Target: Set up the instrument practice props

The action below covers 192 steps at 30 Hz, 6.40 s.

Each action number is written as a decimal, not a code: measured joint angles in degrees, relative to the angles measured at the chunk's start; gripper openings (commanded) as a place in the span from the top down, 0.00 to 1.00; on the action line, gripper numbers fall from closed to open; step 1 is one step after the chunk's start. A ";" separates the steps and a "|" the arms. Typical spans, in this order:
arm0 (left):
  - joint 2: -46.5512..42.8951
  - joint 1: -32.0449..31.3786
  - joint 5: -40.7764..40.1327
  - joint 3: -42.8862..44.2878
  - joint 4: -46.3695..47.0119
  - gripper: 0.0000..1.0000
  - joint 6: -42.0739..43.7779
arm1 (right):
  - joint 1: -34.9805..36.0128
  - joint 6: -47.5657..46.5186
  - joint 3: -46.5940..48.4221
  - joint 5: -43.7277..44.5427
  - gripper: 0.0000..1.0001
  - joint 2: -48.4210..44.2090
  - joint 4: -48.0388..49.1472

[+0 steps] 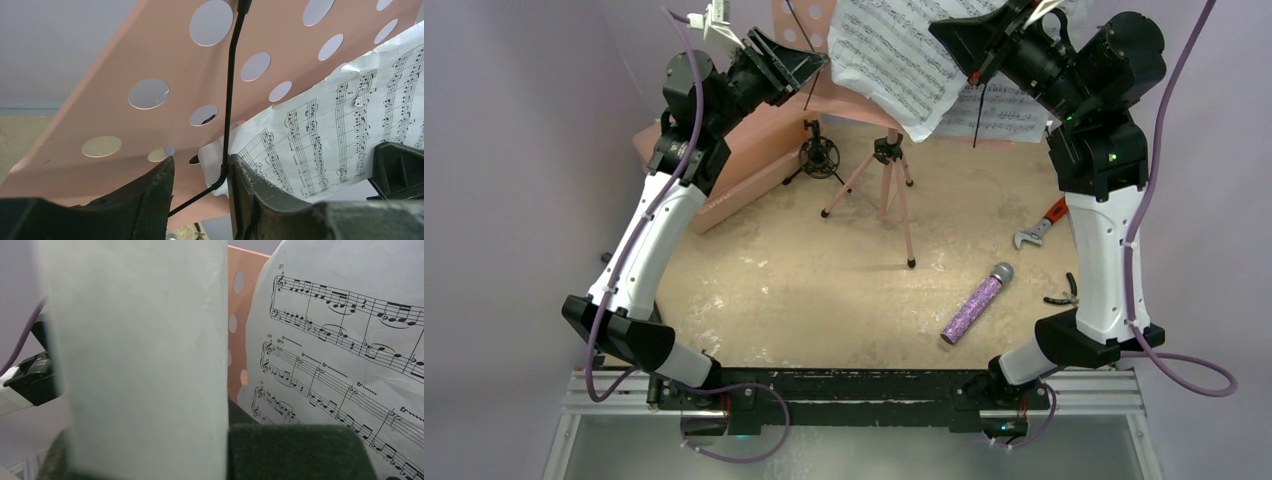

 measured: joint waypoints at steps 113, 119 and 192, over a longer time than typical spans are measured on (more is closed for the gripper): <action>-4.13 -0.70 12.57 -8.92 16.59 1.00 10.08 | 6.64 7.06 -5.95 0.00 1.00 2.84 10.60; -4.13 -0.70 12.72 -8.92 16.59 1.00 10.23 | 6.64 7.08 -0.61 -1.29 1.00 6.64 11.10; -4.13 -0.85 12.57 -9.49 15.34 0.68 8.72 | 6.97 5.46 -9.38 -1.70 1.00 4.63 14.86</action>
